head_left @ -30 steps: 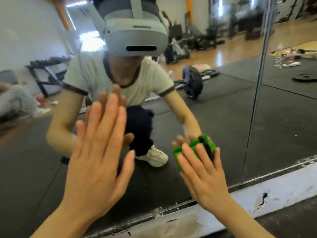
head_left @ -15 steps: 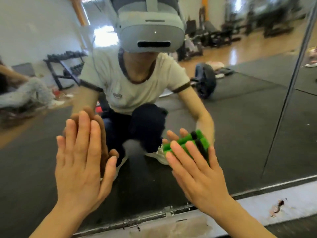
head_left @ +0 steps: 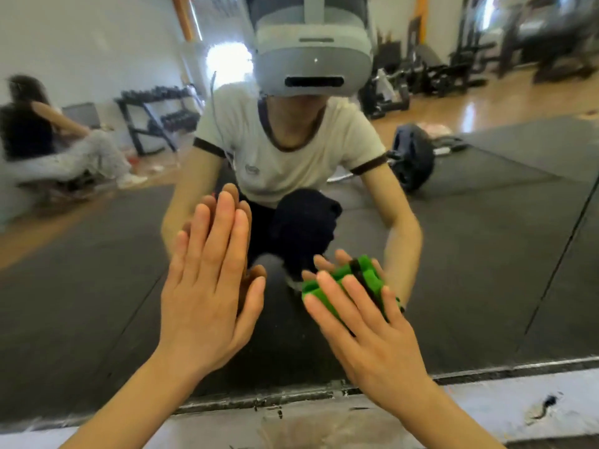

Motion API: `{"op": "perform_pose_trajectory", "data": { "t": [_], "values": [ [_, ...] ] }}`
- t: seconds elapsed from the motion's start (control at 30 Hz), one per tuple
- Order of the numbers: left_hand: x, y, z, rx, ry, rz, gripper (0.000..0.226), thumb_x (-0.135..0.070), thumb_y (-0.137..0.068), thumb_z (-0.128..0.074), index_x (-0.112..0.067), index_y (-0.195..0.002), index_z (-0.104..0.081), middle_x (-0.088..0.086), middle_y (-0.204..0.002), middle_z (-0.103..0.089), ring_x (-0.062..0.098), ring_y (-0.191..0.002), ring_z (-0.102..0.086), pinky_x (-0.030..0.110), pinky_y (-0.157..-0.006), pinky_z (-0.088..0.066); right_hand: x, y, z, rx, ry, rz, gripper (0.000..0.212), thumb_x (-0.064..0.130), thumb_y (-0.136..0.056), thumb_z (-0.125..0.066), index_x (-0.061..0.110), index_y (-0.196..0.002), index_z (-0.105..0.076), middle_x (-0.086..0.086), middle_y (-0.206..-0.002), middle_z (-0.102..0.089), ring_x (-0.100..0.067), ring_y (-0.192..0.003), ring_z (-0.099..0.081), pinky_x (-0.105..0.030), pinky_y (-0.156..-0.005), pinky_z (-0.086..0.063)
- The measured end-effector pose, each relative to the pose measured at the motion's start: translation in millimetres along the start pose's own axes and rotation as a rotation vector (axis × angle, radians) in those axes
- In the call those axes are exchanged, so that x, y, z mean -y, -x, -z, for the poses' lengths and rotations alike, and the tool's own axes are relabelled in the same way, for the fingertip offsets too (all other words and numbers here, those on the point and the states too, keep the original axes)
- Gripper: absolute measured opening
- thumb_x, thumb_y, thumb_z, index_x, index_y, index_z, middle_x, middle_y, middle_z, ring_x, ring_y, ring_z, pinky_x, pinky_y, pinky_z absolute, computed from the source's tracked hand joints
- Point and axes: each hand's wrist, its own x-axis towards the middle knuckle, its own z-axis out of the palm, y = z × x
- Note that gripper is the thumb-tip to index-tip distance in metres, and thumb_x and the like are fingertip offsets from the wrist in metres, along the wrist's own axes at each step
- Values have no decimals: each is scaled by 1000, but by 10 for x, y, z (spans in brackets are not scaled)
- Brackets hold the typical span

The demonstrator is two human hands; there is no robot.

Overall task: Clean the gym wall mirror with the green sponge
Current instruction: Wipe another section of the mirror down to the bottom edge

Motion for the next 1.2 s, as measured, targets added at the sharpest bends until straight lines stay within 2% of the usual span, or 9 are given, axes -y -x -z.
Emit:
{"op": "perform_pose_trajectory", "data": {
  "t": [0.13, 0.33, 0.47, 0.6, 0.73, 0.83, 0.97, 1.07, 1.2],
  "values": [
    [-2, 10, -11, -2, -8, -4, 80, -30, -98, -41, -12, -161, 6, -1, -168, 17, 19, -156, 11, 35, -127, 5, -118, -177, 51, -50, 10, 69, 68, 25, -101, -49, 17, -161, -17, 0, -170, -7, -21, -156, -2, -45, -126, 1],
    [0, 7, 21, 2, 55, -6, 81, -28, -98, -42, -12, -161, 6, -1, -169, 16, 18, -156, 9, 35, -127, 5, -275, -1629, 252, -400, -102, -323, 50, 21, -105, -43, 3, -152, -36, -18, -157, -38, -37, -146, -21, -50, -121, 0],
    [147, 103, 126, -6, 159, 15, 68, -31, -106, -31, -15, -161, 6, -4, -169, 15, 17, -156, 8, 34, -126, 6, 204, -778, -47, -160, 1, -64, 66, 25, -104, -46, 14, -161, -15, -5, -169, -4, -25, -156, -1, -48, -125, 2],
    [549, 311, 341, -7, 96, 162, 69, -30, -103, -36, -9, -161, -5, -3, -169, 15, 16, -156, 11, 33, -126, 8, 255, -357, -90, -47, 62, 91, 77, 28, -97, -55, 15, -161, -15, -2, -170, -5, -21, -156, -2, -46, -125, 2],
    [936, 431, 483, -4, 15, 289, 66, -25, -100, -35, 6, -154, -12, 25, -163, -5, 14, -155, 15, 30, -125, 10, 21, -1472, 208, -281, -98, -233, 54, 19, -105, -46, 6, -156, -29, -18, -161, -29, -28, -153, -7, -50, -123, 3],
    [1038, 446, 467, -6, 2, 285, 64, -33, -106, -30, 5, -154, -10, 26, -161, -2, 13, -154, 17, 30, -125, 10, 44, -1939, 255, -417, -103, -336, 50, 16, -106, -46, -2, -152, -35, -24, -156, -37, -42, -146, -23, -57, -121, -7],
    [1056, 448, 442, -10, 20, 256, 65, -43, -109, -22, -1, -157, -6, 22, -162, 2, 16, -155, 17, 32, -126, 9, 498, -1023, -81, -156, 43, 50, 76, 27, -98, -58, 12, -160, -17, -7, -168, -8, -23, -156, -1, -46, -125, 4],
    [1083, 470, 445, -20, 13, 236, 65, -42, -109, -23, 1, -157, -8, 21, -163, -1, 17, -155, 17, 32, -126, 9, 553, -422, -153, 71, 130, 268, 91, 32, -86, -70, 14, -160, -20, -2, -169, -9, -21, -156, -2, -44, -126, 6],
    [1076, 479, 422, -36, 13, 237, 66, -40, -109, -24, 2, -157, -8, 16, -165, 0, 17, -155, 16, 32, -126, 8, 449, -1119, 28, -130, -5, 120, 66, 24, -104, -49, 12, -160, -17, -4, -167, -17, -20, -156, 0, -44, -126, 2]
  ]
}}
